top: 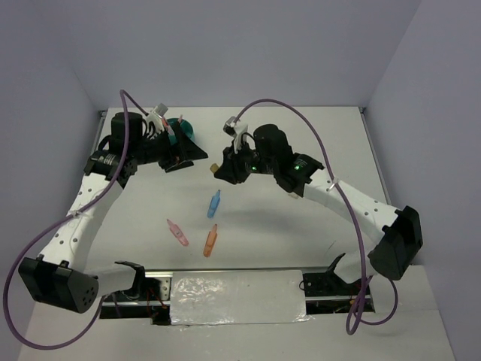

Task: Sort the stationery into containers
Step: Pick up the stationery from the center of the board, then place the stationery in the storage box.

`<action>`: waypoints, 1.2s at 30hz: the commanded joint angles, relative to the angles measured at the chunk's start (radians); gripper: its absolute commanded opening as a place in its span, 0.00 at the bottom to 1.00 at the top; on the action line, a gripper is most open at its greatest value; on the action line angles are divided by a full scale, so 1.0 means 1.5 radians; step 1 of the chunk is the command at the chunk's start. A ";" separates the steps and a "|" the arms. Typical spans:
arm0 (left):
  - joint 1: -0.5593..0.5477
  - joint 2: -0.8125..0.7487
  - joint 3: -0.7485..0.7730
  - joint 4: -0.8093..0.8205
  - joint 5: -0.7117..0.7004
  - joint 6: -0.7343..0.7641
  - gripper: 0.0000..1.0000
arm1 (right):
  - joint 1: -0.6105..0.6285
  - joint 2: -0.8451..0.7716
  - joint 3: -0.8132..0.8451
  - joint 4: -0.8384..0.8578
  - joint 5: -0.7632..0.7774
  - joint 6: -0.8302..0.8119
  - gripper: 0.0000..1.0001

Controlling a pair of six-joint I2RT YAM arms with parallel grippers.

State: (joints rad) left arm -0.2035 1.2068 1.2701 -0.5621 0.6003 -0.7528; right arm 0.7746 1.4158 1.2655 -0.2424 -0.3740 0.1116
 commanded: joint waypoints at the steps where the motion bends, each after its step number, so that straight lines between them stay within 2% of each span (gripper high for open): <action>1: -0.005 0.007 0.022 0.044 0.032 -0.068 0.84 | 0.005 0.002 0.021 0.012 -0.007 0.002 0.00; 4: -0.023 0.021 0.015 0.057 0.040 -0.080 0.76 | 0.007 0.001 0.040 0.008 0.000 -0.004 0.00; 11: -0.055 0.046 0.018 0.045 0.042 -0.061 0.72 | 0.007 0.020 0.080 -0.017 0.005 -0.010 0.00; 16: -0.062 0.057 0.021 0.034 0.032 -0.049 0.58 | 0.007 0.034 0.099 -0.035 0.015 -0.014 0.00; 21: -0.061 0.070 0.043 0.017 0.014 -0.034 0.18 | 0.008 0.040 0.101 -0.046 0.019 -0.017 0.01; 22: -0.062 0.073 0.049 0.012 0.009 -0.022 0.05 | 0.009 0.040 0.101 -0.048 0.019 -0.018 0.01; 23: -0.061 0.077 0.063 0.005 -0.004 -0.015 0.00 | 0.009 0.040 0.100 -0.050 0.022 -0.018 0.04; 24: -0.061 0.086 0.072 -0.002 -0.011 -0.004 0.00 | 0.007 0.041 0.096 -0.050 0.028 -0.017 0.08; 25: -0.061 0.089 0.086 -0.014 -0.022 0.013 0.00 | 0.007 0.042 0.093 -0.051 0.030 -0.010 0.34; 27: -0.059 0.096 0.102 -0.030 -0.081 0.044 0.00 | -0.011 0.045 0.077 -0.052 0.052 0.026 0.75; 28: -0.056 0.100 0.113 -0.060 -0.110 0.057 0.00 | -0.024 0.047 0.072 -0.057 0.063 0.044 0.83; 31: -0.015 0.126 0.161 -0.097 -0.254 0.112 0.00 | -0.093 0.033 0.019 -0.053 0.074 0.125 0.88; 32: 0.019 0.142 0.167 -0.107 -0.296 0.124 0.00 | -0.106 0.009 -0.001 -0.049 0.074 0.139 0.89; 33: 0.034 0.151 0.166 -0.099 -0.369 0.140 0.00 | -0.117 -0.005 -0.034 -0.045 0.077 0.147 0.89; 36: 0.100 0.185 0.137 0.004 -0.422 0.197 0.00 | -0.130 -0.060 -0.064 -0.073 0.092 0.120 0.89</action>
State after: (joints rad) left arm -0.1299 1.4361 1.4864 -0.6460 0.1753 -0.5743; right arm 0.5831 1.4330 1.1976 -0.3283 -0.2630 0.2695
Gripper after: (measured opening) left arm 0.253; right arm 0.892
